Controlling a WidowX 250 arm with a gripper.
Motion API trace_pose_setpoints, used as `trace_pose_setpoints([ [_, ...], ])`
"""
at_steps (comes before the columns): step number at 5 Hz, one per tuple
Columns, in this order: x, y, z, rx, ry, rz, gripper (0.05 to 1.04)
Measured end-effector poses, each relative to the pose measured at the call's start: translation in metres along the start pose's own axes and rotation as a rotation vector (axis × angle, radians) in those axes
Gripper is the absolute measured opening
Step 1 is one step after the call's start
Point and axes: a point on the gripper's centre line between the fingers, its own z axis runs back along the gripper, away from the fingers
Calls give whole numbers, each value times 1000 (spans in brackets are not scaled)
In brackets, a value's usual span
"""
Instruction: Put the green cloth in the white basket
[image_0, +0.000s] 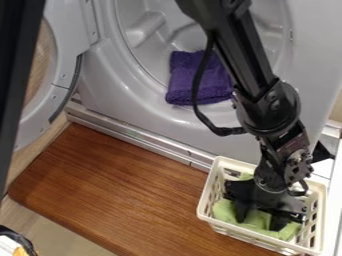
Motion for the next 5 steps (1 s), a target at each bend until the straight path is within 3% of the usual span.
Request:
trace_pose_setpoints([
  [1,-4,6,2,-1,6,7,1013],
  [4,19,4,67,-30,-106,12,1001],
  [5,12,16,100,-17,-149,50,1001],
])
